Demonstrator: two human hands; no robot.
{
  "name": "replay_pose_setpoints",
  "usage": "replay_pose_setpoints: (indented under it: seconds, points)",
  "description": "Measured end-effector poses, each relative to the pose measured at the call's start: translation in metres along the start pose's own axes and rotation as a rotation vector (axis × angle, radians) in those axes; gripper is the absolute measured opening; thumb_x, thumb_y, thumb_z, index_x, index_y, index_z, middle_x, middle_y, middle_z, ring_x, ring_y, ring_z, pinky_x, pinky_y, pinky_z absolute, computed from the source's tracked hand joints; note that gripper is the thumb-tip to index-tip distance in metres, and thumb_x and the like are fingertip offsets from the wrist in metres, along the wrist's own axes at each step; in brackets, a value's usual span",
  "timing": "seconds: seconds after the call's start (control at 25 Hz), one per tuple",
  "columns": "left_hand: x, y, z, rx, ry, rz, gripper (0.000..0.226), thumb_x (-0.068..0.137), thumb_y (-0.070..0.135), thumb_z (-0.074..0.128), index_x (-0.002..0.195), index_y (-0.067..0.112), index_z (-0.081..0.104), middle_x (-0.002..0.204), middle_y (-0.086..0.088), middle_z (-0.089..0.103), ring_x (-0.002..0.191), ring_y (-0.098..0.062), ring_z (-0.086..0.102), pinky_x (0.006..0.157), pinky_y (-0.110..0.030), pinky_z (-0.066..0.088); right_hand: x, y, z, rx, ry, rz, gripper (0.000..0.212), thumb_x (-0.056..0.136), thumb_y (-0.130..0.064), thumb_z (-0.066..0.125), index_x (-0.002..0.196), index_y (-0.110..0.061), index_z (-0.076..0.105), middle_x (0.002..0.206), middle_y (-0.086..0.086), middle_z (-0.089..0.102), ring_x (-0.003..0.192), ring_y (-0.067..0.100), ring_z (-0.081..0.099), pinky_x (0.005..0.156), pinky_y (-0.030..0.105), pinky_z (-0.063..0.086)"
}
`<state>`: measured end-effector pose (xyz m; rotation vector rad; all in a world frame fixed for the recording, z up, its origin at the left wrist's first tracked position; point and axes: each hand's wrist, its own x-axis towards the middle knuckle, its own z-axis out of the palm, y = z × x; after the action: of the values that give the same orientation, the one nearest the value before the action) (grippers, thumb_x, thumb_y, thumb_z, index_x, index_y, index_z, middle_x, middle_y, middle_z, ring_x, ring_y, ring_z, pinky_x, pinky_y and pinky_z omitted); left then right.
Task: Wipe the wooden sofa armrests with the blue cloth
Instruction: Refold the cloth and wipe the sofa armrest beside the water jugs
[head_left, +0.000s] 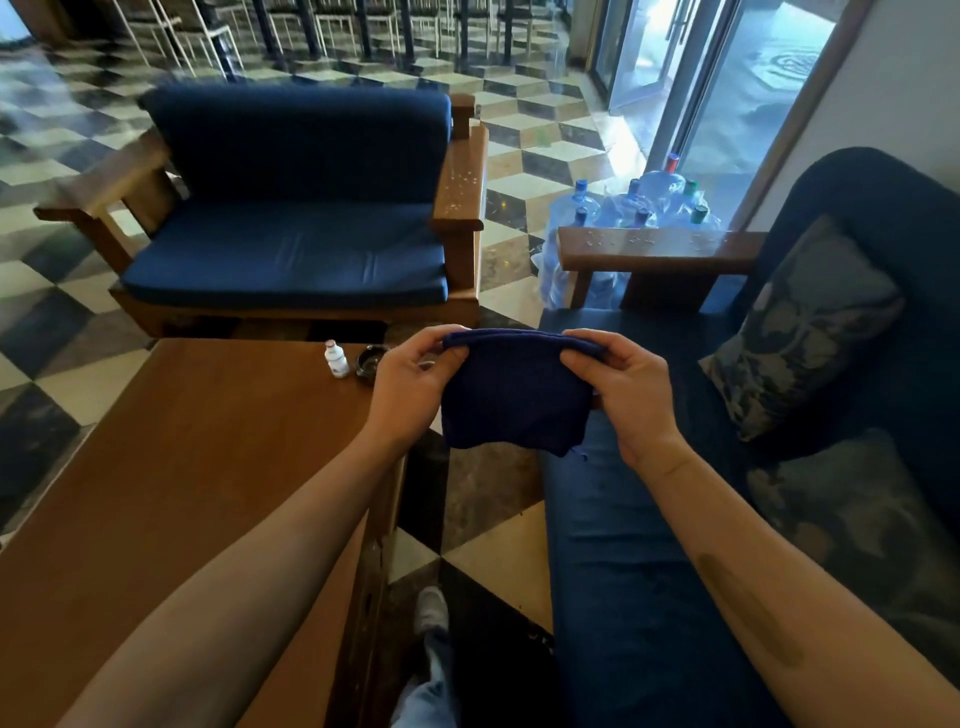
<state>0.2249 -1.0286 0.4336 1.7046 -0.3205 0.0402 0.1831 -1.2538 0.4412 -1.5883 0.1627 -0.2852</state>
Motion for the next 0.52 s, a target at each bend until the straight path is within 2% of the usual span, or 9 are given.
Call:
replay_pose_setpoints:
  seconds: [0.12,0.28,0.36,0.52]
  points:
    - [0.064,-0.022,-0.014,-0.022,-0.001,-0.006,0.021,0.100,0.013,0.055,0.114,0.021,0.067,0.105,0.007,0.070,0.100,-0.009,0.066,0.080,-0.028,0.056,0.063,0.012,0.027,-0.004,0.043,0.013,0.021,0.087,-0.009,0.073,0.103,-0.022,0.076,0.103,0.002,0.077,0.102,0.020,0.071,0.086,0.042,0.059]
    - [0.147,-0.045,-0.030,-0.035,-0.011,-0.004,0.023,0.099,0.013,0.057,0.107,0.031,0.067,0.104,0.006,0.071,0.100,-0.011,0.067,0.082,-0.026,0.056,0.140,0.020,0.058,-0.050,0.111,0.028,0.019,0.086,-0.010,0.074,0.102,-0.019,0.076,0.104,0.004,0.076,0.101,0.022,0.070,0.089,0.048,0.059]
    - [0.191,-0.055,-0.038,-0.030,-0.024,0.003,0.020,0.098,0.013,0.058,0.106,0.029,0.067,0.104,0.004,0.072,0.098,-0.010,0.067,0.081,-0.023,0.055,0.180,0.023,0.072,-0.069,0.143,0.023,0.018,0.086,-0.011,0.074,0.100,-0.023,0.076,0.103,0.004,0.076,0.100,0.022,0.070,0.088,0.048,0.059]
    - [0.265,-0.071,-0.044,-0.071,-0.056,-0.026,0.018,0.099,0.013,0.057,0.112,0.020,0.068,0.105,-0.001,0.072,0.097,-0.012,0.068,0.079,-0.025,0.056,0.244,0.026,0.086,-0.099,0.175,-0.001,0.018,0.086,-0.015,0.074,0.100,-0.027,0.076,0.103,0.001,0.076,0.101,0.023,0.070,0.089,0.049,0.058]
